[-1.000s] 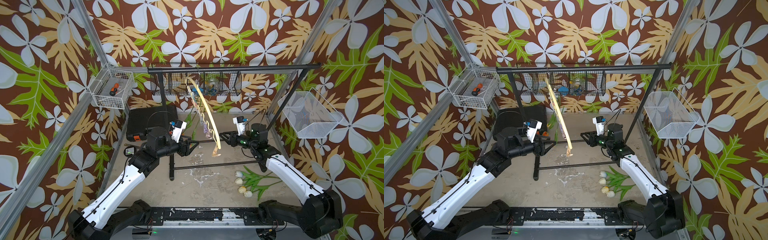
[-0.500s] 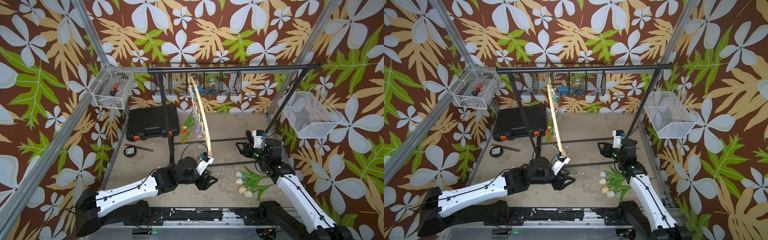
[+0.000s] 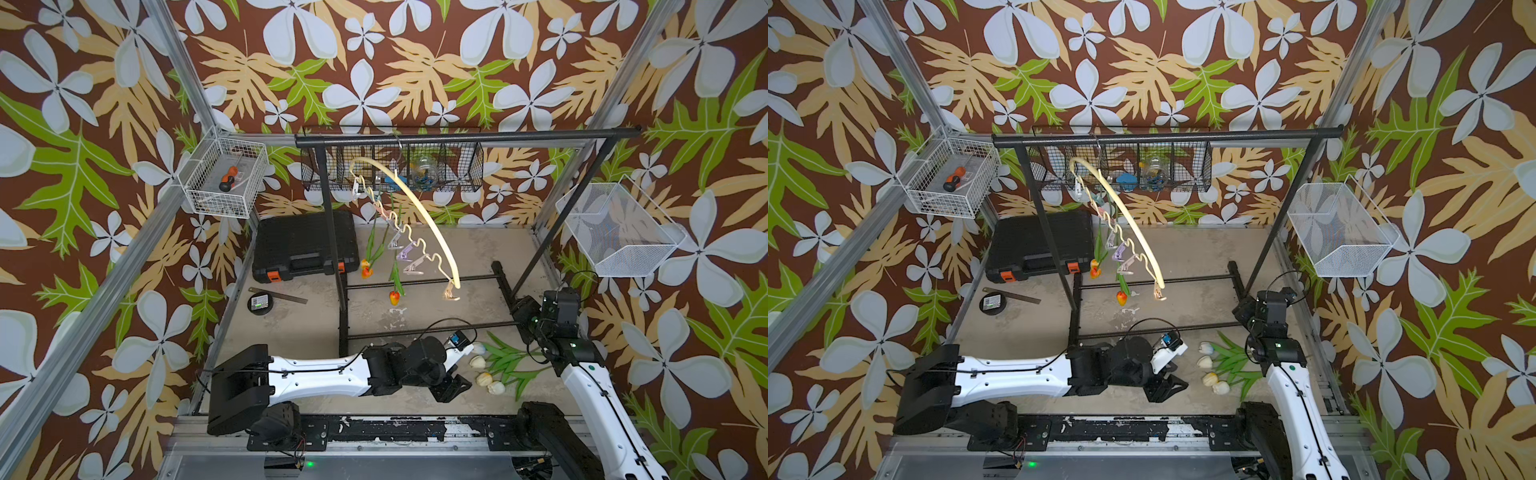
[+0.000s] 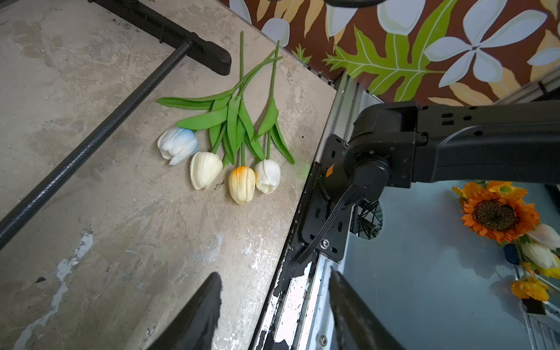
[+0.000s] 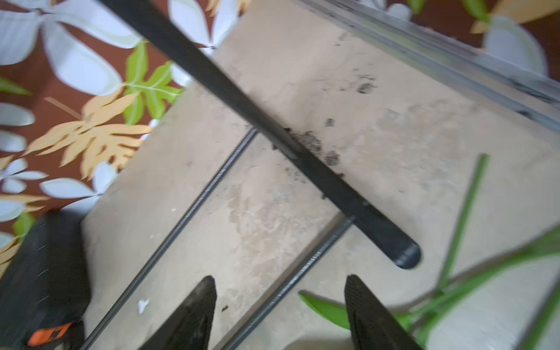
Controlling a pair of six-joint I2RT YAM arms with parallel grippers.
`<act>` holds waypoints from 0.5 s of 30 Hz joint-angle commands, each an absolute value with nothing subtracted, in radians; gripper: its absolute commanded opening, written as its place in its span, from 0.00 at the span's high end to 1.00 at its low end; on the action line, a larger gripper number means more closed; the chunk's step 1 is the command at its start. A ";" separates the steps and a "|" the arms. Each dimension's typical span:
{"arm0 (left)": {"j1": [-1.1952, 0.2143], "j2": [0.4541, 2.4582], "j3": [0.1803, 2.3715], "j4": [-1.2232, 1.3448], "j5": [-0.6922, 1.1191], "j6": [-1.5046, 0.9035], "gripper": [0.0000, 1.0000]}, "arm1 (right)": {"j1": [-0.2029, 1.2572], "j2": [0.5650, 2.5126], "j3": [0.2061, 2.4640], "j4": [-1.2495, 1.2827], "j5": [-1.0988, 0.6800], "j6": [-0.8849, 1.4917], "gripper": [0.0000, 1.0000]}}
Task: Dry the flowers on a clothes hanger
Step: Pick up the flower at the center of the board.
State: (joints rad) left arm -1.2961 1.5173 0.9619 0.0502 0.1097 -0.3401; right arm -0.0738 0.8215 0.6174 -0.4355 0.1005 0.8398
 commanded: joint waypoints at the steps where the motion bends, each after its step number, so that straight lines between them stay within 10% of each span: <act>1: -1.296 1.570 1.012 0.096 0.107 -0.316 0.41 | -0.076 0.816 0.597 -0.574 0.275 0.986 0.30; 15: -1.289 1.736 1.109 0.100 0.125 -0.280 0.41 | -0.184 0.884 0.367 -0.462 0.230 1.085 0.41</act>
